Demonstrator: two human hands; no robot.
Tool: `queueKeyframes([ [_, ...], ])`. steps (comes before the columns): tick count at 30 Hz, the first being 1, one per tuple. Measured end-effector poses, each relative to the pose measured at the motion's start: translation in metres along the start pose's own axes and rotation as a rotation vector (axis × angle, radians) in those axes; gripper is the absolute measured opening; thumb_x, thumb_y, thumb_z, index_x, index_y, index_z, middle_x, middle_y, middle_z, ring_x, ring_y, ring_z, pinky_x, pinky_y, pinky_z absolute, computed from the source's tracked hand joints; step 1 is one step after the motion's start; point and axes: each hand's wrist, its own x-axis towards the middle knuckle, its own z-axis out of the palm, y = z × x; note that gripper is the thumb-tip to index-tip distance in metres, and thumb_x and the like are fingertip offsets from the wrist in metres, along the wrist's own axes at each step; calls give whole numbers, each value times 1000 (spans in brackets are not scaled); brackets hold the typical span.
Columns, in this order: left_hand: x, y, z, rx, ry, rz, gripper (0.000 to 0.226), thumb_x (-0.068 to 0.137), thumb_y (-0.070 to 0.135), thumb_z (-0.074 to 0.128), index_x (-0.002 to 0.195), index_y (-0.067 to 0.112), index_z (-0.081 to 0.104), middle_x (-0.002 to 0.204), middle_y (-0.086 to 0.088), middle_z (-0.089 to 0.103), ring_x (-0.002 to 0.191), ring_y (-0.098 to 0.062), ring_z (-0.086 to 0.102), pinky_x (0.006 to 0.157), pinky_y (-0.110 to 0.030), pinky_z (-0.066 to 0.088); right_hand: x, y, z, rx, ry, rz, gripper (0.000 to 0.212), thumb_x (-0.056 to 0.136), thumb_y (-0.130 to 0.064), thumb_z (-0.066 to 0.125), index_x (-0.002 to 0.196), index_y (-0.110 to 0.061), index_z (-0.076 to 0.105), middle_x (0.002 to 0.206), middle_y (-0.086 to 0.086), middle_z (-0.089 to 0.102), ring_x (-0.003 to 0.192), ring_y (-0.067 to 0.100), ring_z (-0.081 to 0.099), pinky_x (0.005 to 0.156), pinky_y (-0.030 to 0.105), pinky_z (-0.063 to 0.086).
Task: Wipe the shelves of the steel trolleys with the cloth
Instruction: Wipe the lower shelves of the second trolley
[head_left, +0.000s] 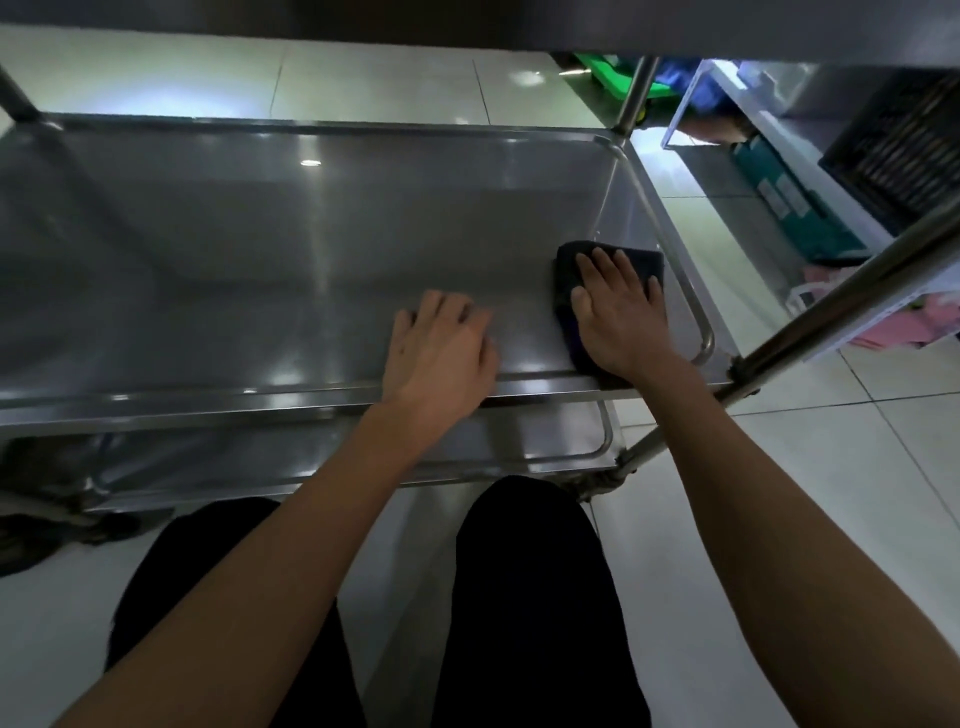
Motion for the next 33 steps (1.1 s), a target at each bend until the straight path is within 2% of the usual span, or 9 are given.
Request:
queueKeyframes([
  [6,-6,-68,-16,-2,51,-162,33,93,36,51,116,21,68,125,-4,61,120,-29,49,95,-44,39,27,-63,20,-12,2,-71,55,104,-39,23,156,-23,24,166,2,16,154,22,7,121,58,8],
  [10,-13,-111,-26,24,79,-226,28,93,33,53,111,22,72,121,-6,62,116,-31,51,92,-43,40,46,-140,42,-14,3,-186,53,106,-38,27,156,-23,27,166,1,19,154,21,8,121,56,8],
  [13,-20,-127,-31,-54,59,-188,27,94,27,54,108,16,74,114,-6,67,104,-31,59,85,-42,47,59,-208,57,25,-66,-297,53,105,-40,25,157,-27,25,166,-3,16,154,19,5,121,54,4],
  [16,-21,-135,-35,-138,58,-235,24,92,22,55,99,8,72,103,-11,67,93,-33,61,76,-41,49,69,-241,62,47,-128,-334,53,105,-41,22,157,-31,21,167,-6,11,154,16,1,122,52,-1],
  [20,-22,-133,-36,-143,59,-247,25,92,22,55,101,7,72,106,-9,66,92,-31,61,76,-38,48,69,-239,61,50,-113,-341,53,105,-42,22,157,-30,22,167,-7,12,154,14,2,123,50,1],
  [25,-20,-122,-35,-163,41,-245,28,94,22,51,103,8,72,107,-10,66,92,-30,62,82,-44,50,66,-224,55,86,-104,-328,53,105,-42,24,157,-30,24,166,-8,13,153,12,3,123,47,2],
  [33,11,-59,-20,-119,38,-155,27,93,26,49,104,16,72,111,-5,67,107,-28,54,90,-43,47,64,-120,31,78,-76,-194,54,106,-44,23,158,-29,22,167,-7,11,153,12,1,124,46,1],
])
